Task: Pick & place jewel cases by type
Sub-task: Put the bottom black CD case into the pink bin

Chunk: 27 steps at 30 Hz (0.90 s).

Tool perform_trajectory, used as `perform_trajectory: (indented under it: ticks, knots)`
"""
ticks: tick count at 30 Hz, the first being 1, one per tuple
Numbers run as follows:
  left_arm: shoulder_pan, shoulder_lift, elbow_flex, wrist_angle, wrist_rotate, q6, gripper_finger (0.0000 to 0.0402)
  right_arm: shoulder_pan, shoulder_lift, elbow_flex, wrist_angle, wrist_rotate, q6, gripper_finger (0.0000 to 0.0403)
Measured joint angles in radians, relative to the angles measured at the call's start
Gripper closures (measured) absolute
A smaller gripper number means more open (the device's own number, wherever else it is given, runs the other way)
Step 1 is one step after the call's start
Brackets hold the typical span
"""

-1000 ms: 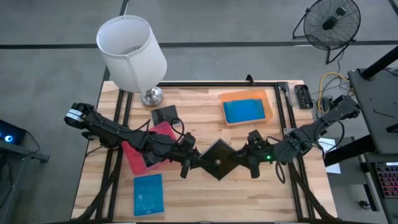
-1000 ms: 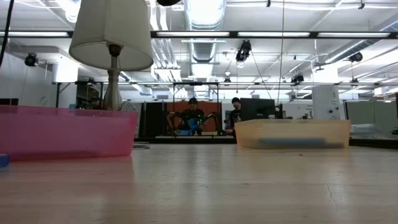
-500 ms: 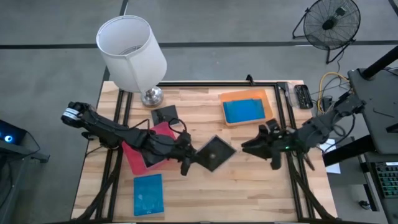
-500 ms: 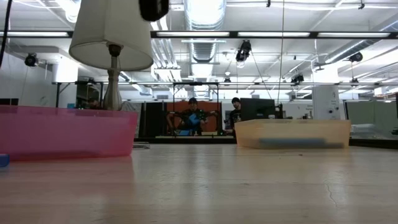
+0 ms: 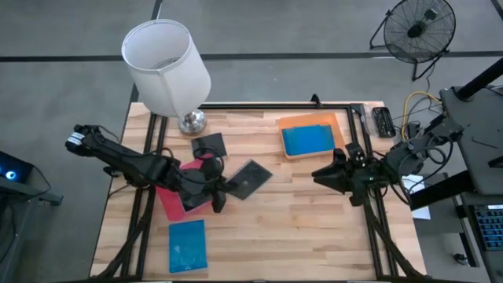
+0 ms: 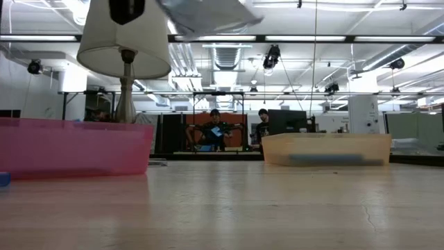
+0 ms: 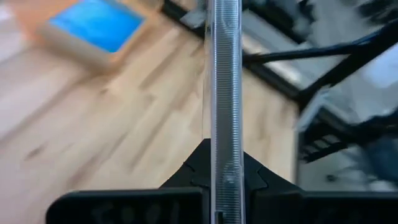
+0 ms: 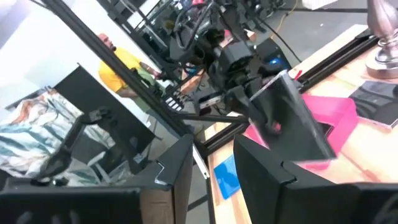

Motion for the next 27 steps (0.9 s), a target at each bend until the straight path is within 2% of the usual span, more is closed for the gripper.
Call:
perform_trajectory:
  ticks: [7, 14, 27]
  knots:
    - [-0.07, -0.006, 0.112, -0.404, -0.142, -0.085, 0.0401, 0.0, 0.01, 0.0, -0.019, -0.001, -0.006, 0.029]
    - [-0.108, 0.053, 0.216, -0.767, -0.155, -0.216, 0.0401, 0.0, 0.021, -0.001, -0.031, -0.001, -0.007, 0.0298]
    - [-0.184, 0.177, 0.214, -1.051, -0.123, -0.298, 0.0401, 0.0, 0.032, -0.001, -0.03, -0.001, -0.006, 0.0289]
